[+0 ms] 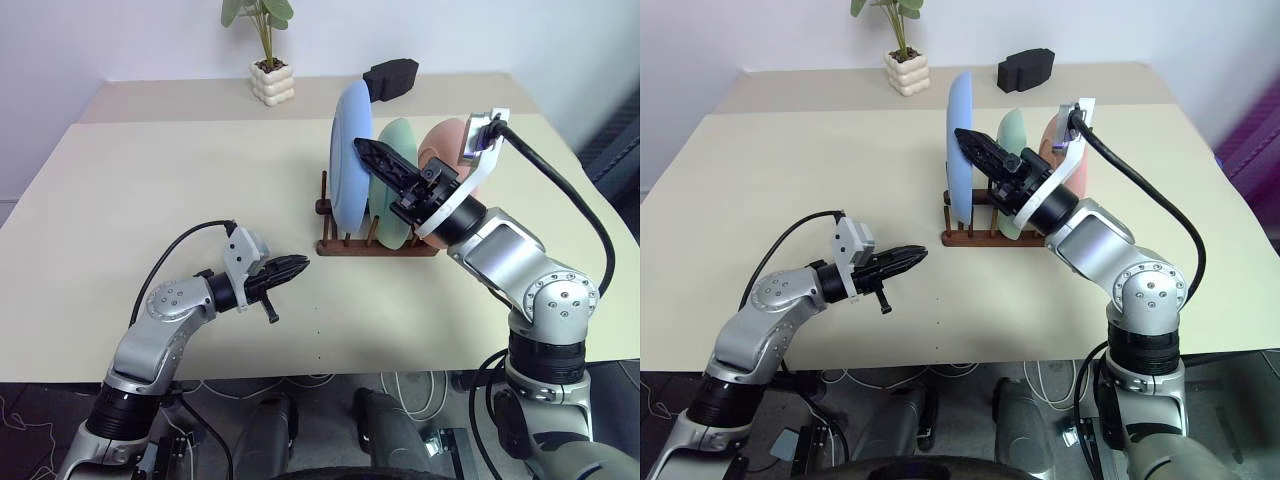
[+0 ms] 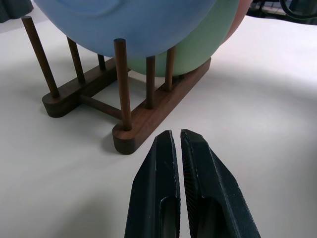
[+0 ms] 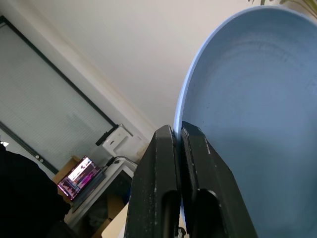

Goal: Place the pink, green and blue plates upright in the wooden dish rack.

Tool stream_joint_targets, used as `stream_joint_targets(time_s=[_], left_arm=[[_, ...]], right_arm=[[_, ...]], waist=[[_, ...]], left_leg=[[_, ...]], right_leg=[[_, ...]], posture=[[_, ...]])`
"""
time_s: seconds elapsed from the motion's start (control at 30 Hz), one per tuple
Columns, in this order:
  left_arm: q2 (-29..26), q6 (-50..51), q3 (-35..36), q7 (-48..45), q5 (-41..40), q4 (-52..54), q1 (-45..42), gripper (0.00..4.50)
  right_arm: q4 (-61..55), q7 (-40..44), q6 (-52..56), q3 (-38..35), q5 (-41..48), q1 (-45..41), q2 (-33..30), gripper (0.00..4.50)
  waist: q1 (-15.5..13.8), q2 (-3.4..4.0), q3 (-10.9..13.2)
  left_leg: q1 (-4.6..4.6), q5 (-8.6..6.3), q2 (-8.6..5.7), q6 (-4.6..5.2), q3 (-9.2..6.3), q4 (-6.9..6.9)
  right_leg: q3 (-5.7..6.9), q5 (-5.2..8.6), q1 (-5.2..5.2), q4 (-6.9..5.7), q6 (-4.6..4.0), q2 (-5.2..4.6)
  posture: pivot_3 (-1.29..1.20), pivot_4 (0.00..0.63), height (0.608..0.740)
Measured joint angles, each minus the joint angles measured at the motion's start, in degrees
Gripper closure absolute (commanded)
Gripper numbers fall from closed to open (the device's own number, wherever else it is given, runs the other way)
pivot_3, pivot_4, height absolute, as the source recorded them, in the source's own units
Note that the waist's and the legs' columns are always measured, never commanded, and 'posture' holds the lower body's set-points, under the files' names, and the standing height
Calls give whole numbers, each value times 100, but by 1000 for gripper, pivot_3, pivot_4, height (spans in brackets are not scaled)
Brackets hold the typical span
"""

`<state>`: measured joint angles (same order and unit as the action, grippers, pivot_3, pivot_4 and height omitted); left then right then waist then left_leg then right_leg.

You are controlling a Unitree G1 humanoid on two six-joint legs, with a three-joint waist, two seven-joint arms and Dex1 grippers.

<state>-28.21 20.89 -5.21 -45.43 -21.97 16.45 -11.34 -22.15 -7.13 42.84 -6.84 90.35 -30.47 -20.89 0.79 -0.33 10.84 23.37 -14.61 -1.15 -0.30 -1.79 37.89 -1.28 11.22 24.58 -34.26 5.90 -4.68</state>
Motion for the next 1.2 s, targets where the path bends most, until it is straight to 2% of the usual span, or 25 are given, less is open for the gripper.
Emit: stream_joint_targets(time_s=[0.3, 0.43, 0.63, 1.2], left_arm=[[2, 0, 0, 4, 0, 5, 0, 4297], [4, 0, 0, 10, 0, 9, 0, 4297], [6, 0, -1, 39, 0, 15, 0, 4297], [14, 0, -3, 37, 0, 17, 0, 4297]], right_arm=[[178, -173, 75, 6, 108, -3, 1, 4483], [249, -204, 126, 6, 110, -4, 0, 3181], [280, -203, 142, 6, 105, -4, 0, 122], [280, -41, 261, 6, -199, -320, -76, 48]], waist=[[-1, 0, 0], [1, 0, 0], [1, 0, 0], [0, 0, 0]], left_leg=[[0, 0, 0, 0, 0, -1], [0, 0, 0, 0, 0, -1], [0, 0, 0, 0, 0, -1], [1, 0, 1, 1, -1, -3]], right_leg=[[0, 0, 0, 1, 0, 0], [0, 0, 0, 1, 0, 0], [0, 0, 0, 2, 0, 0], [0, 0, 1, 6, 0, 0]], posture=[[0, 150, 738], [0, 150, 738], [0, 150, 738], [0, 150, 738]])
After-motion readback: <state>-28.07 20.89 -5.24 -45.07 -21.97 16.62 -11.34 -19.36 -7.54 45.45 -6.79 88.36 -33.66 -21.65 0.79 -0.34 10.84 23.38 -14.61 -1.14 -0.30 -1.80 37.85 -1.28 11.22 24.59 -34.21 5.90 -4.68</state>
